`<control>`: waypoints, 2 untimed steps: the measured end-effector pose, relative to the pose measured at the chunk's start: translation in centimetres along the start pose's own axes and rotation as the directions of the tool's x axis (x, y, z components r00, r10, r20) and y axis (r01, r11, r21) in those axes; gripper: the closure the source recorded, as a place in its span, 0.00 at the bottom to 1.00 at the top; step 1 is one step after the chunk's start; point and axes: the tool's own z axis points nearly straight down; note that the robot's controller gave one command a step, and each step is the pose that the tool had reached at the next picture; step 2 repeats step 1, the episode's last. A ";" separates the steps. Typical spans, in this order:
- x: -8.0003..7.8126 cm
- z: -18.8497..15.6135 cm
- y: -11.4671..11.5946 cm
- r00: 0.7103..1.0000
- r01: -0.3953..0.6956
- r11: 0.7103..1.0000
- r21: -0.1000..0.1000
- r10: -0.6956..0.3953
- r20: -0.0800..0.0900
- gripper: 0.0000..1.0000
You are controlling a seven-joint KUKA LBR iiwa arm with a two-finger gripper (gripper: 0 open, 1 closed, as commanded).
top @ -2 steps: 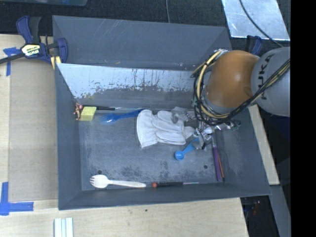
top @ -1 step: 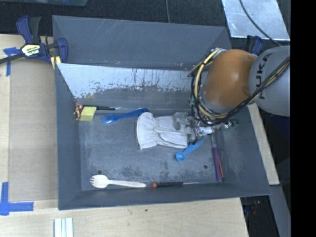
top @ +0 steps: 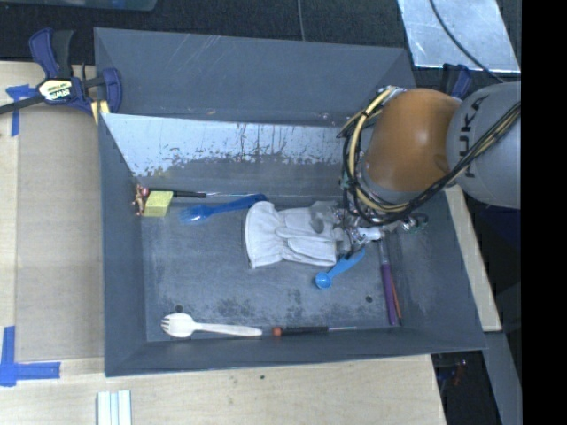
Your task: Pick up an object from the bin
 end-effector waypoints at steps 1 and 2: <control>0.2 -2.8 0.2 1.000 0.000 1.000 -0.007 0.000 -0.008 1.00; 0.2 -2.8 0.2 1.000 0.000 1.000 -0.007 0.000 -0.008 1.00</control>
Offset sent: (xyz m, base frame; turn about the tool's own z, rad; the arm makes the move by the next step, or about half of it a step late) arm -0.0021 0.0002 0.0425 -0.0005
